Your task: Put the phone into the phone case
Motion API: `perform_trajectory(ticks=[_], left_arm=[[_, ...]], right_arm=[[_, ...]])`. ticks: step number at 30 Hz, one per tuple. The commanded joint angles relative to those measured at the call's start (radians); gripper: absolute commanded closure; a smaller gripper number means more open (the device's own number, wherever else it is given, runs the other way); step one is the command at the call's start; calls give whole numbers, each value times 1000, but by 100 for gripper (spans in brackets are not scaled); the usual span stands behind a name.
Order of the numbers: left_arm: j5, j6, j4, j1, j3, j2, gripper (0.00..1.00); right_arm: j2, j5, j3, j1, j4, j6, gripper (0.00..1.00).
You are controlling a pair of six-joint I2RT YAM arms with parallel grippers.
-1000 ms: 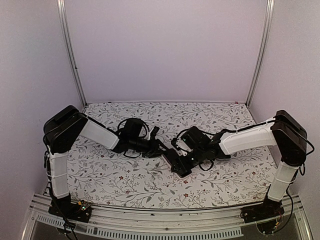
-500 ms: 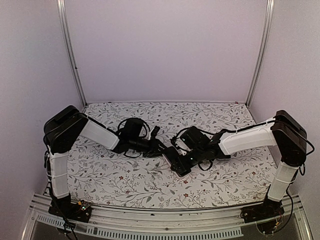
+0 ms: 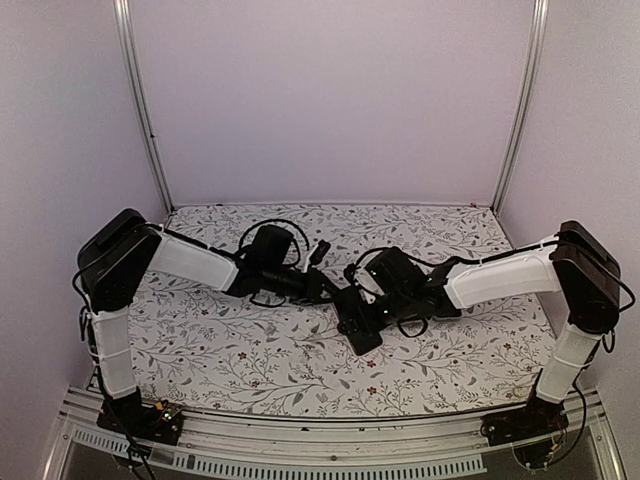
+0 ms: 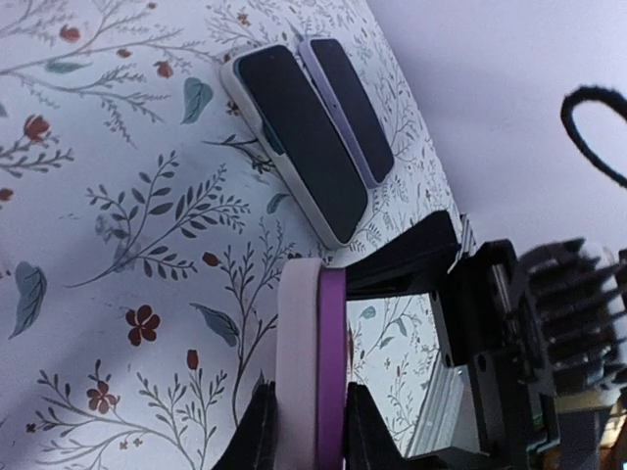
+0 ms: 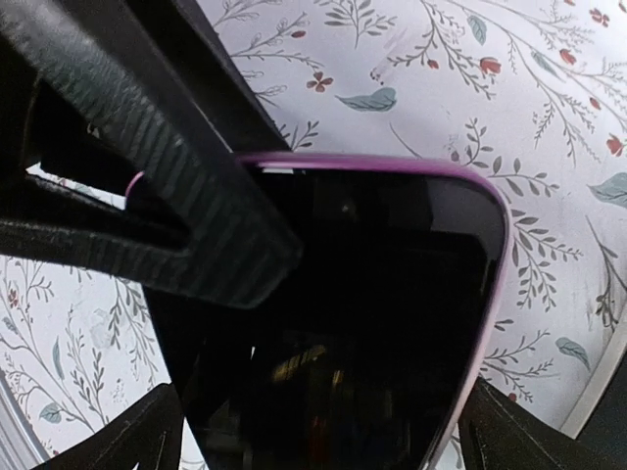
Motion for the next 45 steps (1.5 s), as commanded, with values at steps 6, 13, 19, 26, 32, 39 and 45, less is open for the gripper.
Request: perform_trajectory(ticks=[6,13,19,26,32,39,45], left_arm=[[-166,647,-348,-135,0,-186,100],[-262,803,-326,-206,-73,-248,100],[-388,887,-263,-291,-93,-280,100],[-396,898,-261,-316,-74,-257,100],[-403,904,-291,-316,-37,-228,100],[-411,906,-295,-316,-16,-211,100],[-400,911,-307,-317,-6,-196,100]], right_arm=[[-320,-315,-157,-88,60,-344,1],[-525,-624,-219,-237,3,-469,1],[-479,-770,-177,-272,-10,-558,3],[-364,-843,-145,-273,-37,-587,30],[-344,-852,-183,-271,4,-566,39],[-351,-796,-219,-256,27,-558,53],[-368,-779,-235,-253,26,-552,70]])
